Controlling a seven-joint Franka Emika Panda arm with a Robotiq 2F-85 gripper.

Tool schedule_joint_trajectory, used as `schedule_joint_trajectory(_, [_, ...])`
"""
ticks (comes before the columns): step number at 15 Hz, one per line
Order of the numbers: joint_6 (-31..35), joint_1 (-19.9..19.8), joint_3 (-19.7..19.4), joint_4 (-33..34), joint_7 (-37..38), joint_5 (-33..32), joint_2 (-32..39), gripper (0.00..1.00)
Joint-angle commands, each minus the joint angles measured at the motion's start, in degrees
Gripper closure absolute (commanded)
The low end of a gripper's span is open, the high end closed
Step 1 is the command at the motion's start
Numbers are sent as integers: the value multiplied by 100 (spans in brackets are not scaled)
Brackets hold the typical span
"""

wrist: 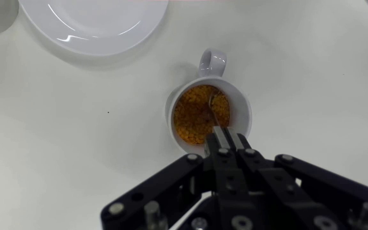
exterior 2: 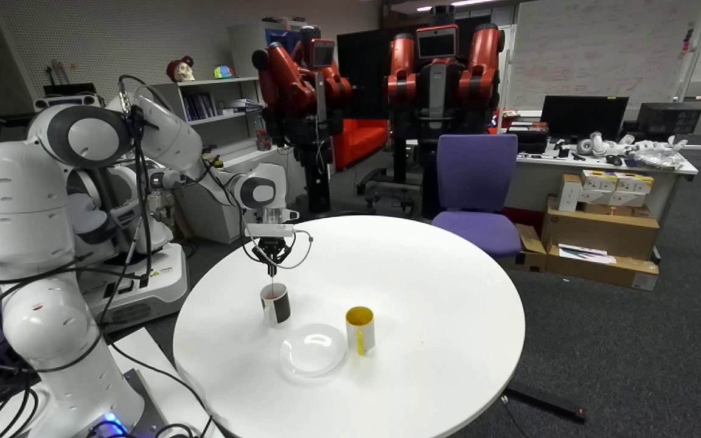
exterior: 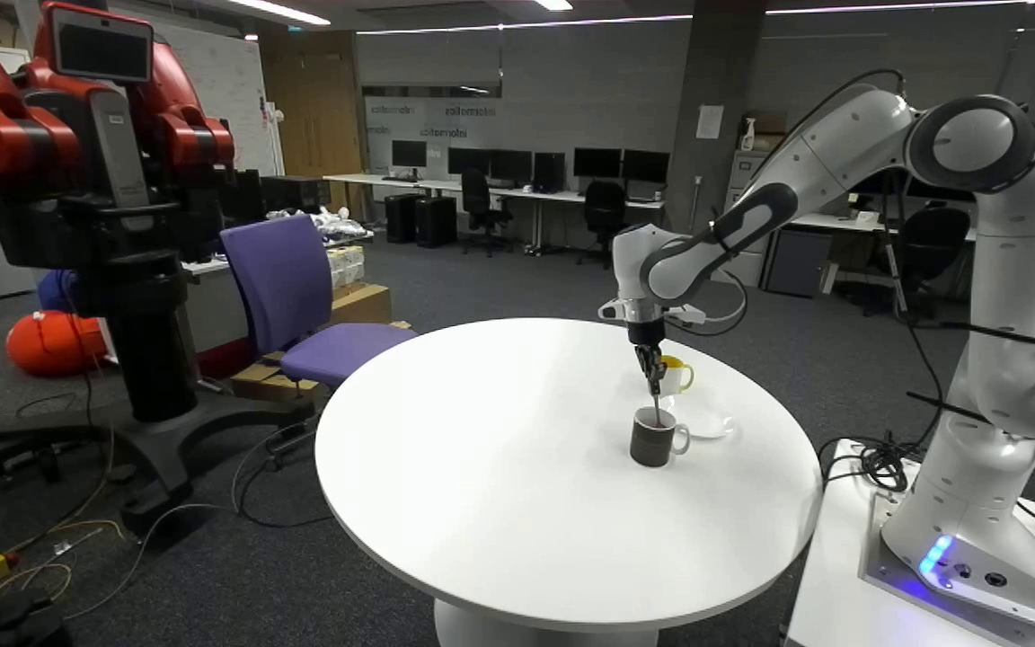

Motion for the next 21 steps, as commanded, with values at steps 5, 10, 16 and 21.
schedule_joint_trajectory(5, [-15, 19, -15, 18, -2, 5, 46, 98])
schedule_joint_trajectory(10, [-18, 31, -4, -29, -25, -29, -17, 99])
schedule_joint_trajectory(16, [-27, 85, 9, -159, -59, -160, -142, 99])
schedule_joint_trajectory(21, [118, 82, -4, -298, -113, -242, -179, 99])
